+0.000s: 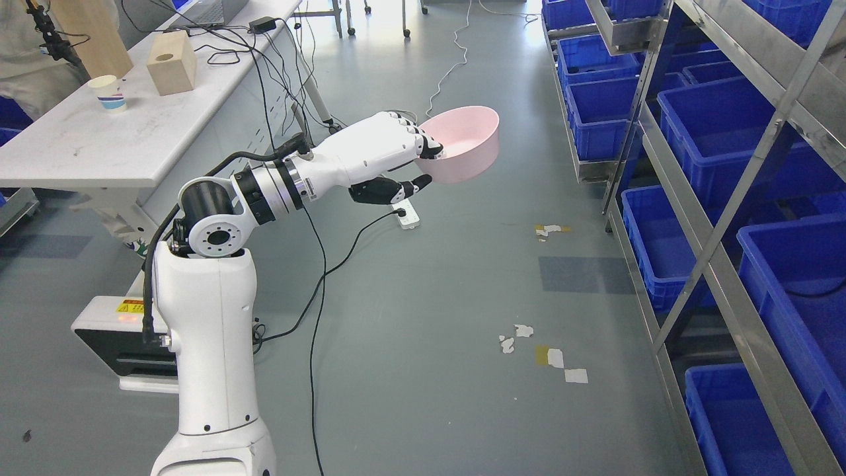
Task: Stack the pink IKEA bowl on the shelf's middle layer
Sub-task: 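Hold the pink bowl raised in the left hand while turning to the shelf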
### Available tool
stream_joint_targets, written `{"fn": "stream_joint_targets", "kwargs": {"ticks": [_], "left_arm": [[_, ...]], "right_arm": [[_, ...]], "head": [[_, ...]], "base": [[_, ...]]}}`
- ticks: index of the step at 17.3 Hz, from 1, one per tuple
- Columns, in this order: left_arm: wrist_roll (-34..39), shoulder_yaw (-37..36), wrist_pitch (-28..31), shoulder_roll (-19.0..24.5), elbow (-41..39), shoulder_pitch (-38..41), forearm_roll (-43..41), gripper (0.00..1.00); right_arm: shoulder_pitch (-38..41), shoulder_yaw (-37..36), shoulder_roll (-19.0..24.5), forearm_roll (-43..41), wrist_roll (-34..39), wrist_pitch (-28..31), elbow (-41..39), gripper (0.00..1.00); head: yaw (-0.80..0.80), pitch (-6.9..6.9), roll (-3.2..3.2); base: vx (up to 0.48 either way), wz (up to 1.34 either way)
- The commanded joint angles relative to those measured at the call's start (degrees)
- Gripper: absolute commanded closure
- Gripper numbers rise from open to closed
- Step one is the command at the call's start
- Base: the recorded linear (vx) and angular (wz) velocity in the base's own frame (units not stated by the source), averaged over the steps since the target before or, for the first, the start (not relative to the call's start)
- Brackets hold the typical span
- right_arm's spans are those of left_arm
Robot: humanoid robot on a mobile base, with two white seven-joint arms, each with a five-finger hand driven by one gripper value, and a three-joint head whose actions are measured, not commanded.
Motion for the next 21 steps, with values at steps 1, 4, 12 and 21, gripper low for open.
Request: {"fn": "stream_joint_targets", "kwargs": {"ticks": [1,4,12,21], "left_arm": [[-0.03,0.12,-0.01,1.0,-0.29,0.1,0.0,0.99],[-0.03,0.12,-0.01,1.0,-0.46,0.19,0.0,0.99],[0.06,-0.31,-0.01,1.0,-0.46,0.19,0.0,0.98],[-0.03,-1.46,-0.01,1.0,-0.46,0.19,0.0,0.98]], "right_arm": [[0.18,0.0,-1.0,0.0,-0.02,-0.04,-1.0,0.0],[0.18,0.0,-1.0,0.0,-0.02,-0.04,-1.0,0.0],[0.18,0.0,-1.0,0.0,-0.02,-0.04,-1.0,0.0],[0.18,0.0,-1.0,0.0,-0.02,-0.04,-1.0,0.0]], "head": [[0.0,0.0,0.0],[0.0,0.0,0.0],[0.0,0.0,0.0],[0.0,0.0,0.0]], "base": [[0.363,-0.01],[0.366,0.0],[0.404,0.08],[0.294,-0.04]]}}
